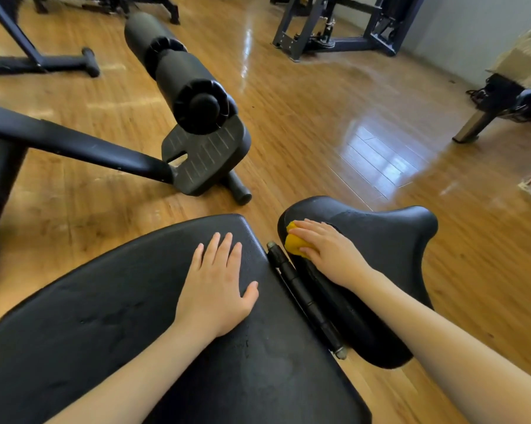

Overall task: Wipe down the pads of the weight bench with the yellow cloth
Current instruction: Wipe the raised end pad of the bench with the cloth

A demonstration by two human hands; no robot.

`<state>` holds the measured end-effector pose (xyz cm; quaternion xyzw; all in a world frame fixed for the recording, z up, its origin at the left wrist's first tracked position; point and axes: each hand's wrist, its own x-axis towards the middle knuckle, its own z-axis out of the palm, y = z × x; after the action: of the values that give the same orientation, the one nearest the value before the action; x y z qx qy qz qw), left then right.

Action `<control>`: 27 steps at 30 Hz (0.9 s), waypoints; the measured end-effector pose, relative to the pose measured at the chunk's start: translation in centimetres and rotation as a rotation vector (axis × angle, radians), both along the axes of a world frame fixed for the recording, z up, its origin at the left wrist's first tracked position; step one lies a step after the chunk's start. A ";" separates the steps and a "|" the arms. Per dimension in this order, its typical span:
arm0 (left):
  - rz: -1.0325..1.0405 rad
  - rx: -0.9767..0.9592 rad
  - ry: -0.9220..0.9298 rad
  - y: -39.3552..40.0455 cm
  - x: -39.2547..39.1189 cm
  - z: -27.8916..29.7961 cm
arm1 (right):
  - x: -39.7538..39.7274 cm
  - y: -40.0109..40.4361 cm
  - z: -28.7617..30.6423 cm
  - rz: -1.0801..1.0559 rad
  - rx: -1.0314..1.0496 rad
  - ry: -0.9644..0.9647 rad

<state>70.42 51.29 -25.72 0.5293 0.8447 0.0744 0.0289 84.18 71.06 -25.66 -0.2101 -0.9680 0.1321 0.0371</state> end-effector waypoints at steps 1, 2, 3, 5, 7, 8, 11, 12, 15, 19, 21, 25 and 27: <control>0.002 -0.006 0.002 -0.1 0.0 -0.1 | -0.5 0.3 0.0 0.007 -0.006 -0.006; 0.003 -0.011 0.003 -0.2 -0.2 -0.1 | -1.0 0.8 0.2 0.009 -0.021 -0.013; 0.007 -0.015 0.006 -0.2 -0.3 -0.2 | -1.5 1.5 0.5 0.004 -0.046 -0.016; 0.010 -0.014 0.011 -0.3 -0.2 -0.3 | -1.7 3.4 0.9 -0.053 -0.109 0.015; 0.009 -0.006 0.001 -0.3 0.0 -0.3 | -0.7 5.7 1.1 -0.235 -0.140 0.073; 0.009 -0.003 -0.011 -0.3 0.1 -0.3 | 0.0 6.6 1.1 -0.361 -0.138 0.085; 0.008 -0.003 -0.003 0.0 -0.1 -0.2 | 0.3 7.3 1.3 -0.596 -0.076 0.068; 0.011 0.002 0.000 0.0 -0.2 -0.1 | -0.6 6.7 1.4 -0.607 -0.035 0.085; 0.012 -0.003 0.004 -0.1 -0.2 -0.2 | -3.5 3.6 0.7 -0.438 0.070 0.130; 0.010 0.004 -0.010 -0.2 -0.1 -0.1 | -4.7 2.1 -0.5 -0.239 0.044 0.044; 0.004 0.001 -0.007 0.1 -0.1 0.1 | -3.7 3.5 0.1 -0.230 -0.019 0.054; 0.004 -0.010 -0.024 0.1 0.0 0.1 | 0.6 5.7 1.4 -0.467 -0.063 0.168; 0.007 -0.024 -0.015 -0.2 -0.2 -0.1 | 2.7 5.8 1.4 -0.523 -0.001 0.175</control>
<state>70.25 51.08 -25.78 0.5254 0.8471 0.0686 0.0414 86.89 76.83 -24.30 -0.4407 -0.8739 0.1361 0.1536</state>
